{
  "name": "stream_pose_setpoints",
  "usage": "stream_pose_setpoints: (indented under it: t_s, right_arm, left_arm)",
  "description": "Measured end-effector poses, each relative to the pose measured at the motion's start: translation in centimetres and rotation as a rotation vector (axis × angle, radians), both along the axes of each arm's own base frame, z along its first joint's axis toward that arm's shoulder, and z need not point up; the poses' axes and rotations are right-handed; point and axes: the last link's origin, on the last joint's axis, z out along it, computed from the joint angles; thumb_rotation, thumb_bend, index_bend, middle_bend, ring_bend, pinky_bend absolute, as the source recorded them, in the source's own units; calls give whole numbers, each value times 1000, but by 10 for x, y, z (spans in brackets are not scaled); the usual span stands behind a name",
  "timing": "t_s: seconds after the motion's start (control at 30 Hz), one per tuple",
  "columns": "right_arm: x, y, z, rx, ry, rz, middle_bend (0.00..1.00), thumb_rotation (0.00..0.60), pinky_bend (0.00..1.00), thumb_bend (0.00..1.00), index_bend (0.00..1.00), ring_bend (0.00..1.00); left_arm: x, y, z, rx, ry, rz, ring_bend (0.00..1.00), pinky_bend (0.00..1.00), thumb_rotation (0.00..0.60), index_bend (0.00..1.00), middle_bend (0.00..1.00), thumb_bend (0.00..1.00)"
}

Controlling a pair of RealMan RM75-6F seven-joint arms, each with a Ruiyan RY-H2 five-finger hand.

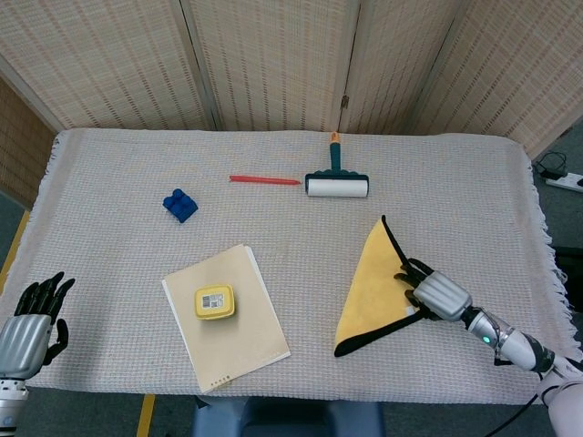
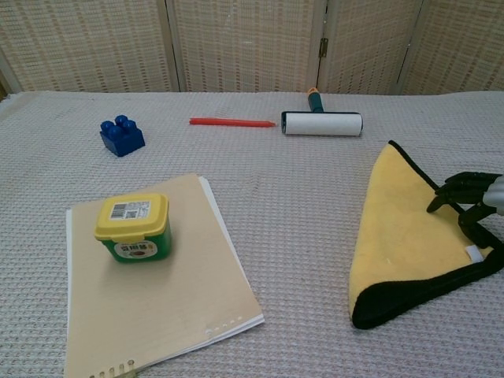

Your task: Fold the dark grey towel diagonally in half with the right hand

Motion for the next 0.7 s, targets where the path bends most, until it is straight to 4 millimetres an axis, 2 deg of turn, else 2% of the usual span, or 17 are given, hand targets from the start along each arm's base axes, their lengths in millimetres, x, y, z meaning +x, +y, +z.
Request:
stream_pose_setpoints:
  t_s: [0.23,0.57,0.63,0.67,0.7]
  right_arm:
    - [-8,1,12,-39,20,-18,180,600,0,538,767,77]
    - [-10,1,11,-37,28,-26,176,600,0,542,766,75]
    - [-11,1,11,-38,32,-32,145,600,0,544,725,51]
    - [-12,1,12,-38,35,-37,104,600,0,543,642,27]
    - [-13,1,12,-40,39,-43,56,600,0,543,510,8]
  left_arm:
    - [1,-1,-1,-3,2,-2,0,0,600,0,22,856]
    - [-1,1,-2,-5,7,8,0,0,600,0,22,856]
    - [-1,1,-2,-5,7,8,0,0,600,0,22,856]
    - [-1,1,-2,-5,8,9,0,0,600,0,22,856]
    - [-1,1,-2,-5,8,9,0,0,600,0,22,856]
